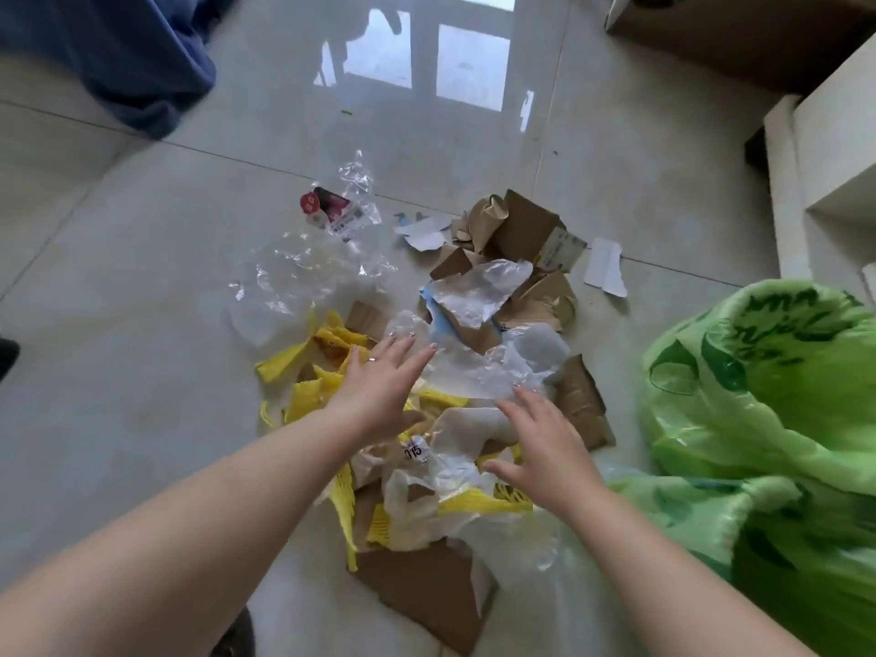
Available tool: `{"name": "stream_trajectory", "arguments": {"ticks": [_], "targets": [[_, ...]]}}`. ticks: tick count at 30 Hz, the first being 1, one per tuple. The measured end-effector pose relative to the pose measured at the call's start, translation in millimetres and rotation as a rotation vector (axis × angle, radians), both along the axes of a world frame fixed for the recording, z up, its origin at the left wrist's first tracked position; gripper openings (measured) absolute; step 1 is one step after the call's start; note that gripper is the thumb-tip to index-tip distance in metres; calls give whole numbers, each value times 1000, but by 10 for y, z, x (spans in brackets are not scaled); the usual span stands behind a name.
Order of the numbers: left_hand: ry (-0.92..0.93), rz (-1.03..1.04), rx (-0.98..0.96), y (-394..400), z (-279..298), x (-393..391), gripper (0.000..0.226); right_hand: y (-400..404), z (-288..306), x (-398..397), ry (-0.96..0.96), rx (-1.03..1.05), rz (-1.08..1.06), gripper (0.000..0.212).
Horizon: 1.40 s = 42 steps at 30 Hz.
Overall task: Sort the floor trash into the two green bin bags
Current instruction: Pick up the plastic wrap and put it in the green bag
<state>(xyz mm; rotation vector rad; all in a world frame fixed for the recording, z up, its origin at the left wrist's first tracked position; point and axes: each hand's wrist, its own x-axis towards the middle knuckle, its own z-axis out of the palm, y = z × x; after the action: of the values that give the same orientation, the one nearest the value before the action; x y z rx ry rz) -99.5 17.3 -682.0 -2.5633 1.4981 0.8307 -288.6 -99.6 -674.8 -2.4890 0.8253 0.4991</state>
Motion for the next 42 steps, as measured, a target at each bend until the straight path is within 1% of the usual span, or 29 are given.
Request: {"name": "stream_trajectory", "arguments": {"ticks": [2, 3, 5, 8, 10, 11, 14, 15, 17, 19, 21, 23, 26, 28, 29, 30, 31, 32, 34, 35, 36, 37, 38, 40, 42], "targets": [[2, -61, -13, -181, -247, -23, 91, 44, -270, 17, -2, -11, 94, 84], [-3, -91, -21, -261, -351, -39, 90, 66, -380, 35, 2, -18, 106, 86], [-18, -125, -34, -383, -529, -81, 85, 96, -569, 72, 27, -55, 103, 88], [-59, -109, -71, -461, -734, -157, 76, 122, -787, 127, 14, -156, 94, 85], [-83, -89, -91, -465, -823, -192, 67, 144, -906, 143, -44, -249, 106, 77], [-88, -82, -106, -457, -858, -201, 60, 147, -962, 147, -83, -287, 95, 70], [-82, -72, -175, -431, -924, -171, 40, 105, -1057, 147, -194, -345, 49, 37], [-79, -65, -206, -419, -925, -142, 36, 71, -1057, 144, -237, -330, 34, 27], [-98, -65, -282, -416, -881, -67, 27, -32, -1010, 108, -301, -289, -31, 14], [-144, -61, -382, -435, -788, 30, 21, -171, -911, 42, -334, -230, -97, 8], [-151, -35, -441, -465, -666, 126, 18, -335, -776, -37, -378, -119, -204, 5], [-131, 3, -450, -504, -546, 202, 16, -502, -636, -101, -415, -15, -342, 10], [-131, 3, -477, -650, -395, 273, 25, -737, -529, -120, -434, 57, -551, 19], [-135, -19, -456, -787, -356, 298, 21, -848, -508, -60, -400, 81, -603, 20], [-139, -23, -426, -869, -365, 305, 20, -896, -521, -13, -372, 99, -611, 15], [-143, -23, -384, -957, -378, 302, 22, -930, -537, 42, -343, 118, -613, 7], [-146, -24, -335, -1037, -410, 295, 30, -946, -565, 99, -305, 124, -601, 8], [-150, -30, -282, -1110, -452, 295, 42, -947, -604, 150, -265, 104, -554, 23], [-178, -66, -174, -1226, -574, 297, 70, -916, -698, 225, -163, 33, -411, 64], [-188, -78, -139, -1272, -647, 295, 79, -890, -748, 259, -96, 7, -354, 83], [-191, -77, -119, -1305, -715, 287, 83, -858, -802, 290, -20, -5, -313, 98], [-196, -64, -113, -1325, -791, 276, 84, -830, -871, 312, 51, -11, -286, 108], [-209, -51, -120, -1335, -861, 256, 82, -802, -934, 332, 106, -17, -270, 113], [-236, -39, -149, -1341, -957, 205, 75, -766, -1040, 365, 157, -24, -278, 117], [-256, -56, -184, -1337, -986, 179, 54, -751, -1123, 389, 157, -30, -318, 111]]}}
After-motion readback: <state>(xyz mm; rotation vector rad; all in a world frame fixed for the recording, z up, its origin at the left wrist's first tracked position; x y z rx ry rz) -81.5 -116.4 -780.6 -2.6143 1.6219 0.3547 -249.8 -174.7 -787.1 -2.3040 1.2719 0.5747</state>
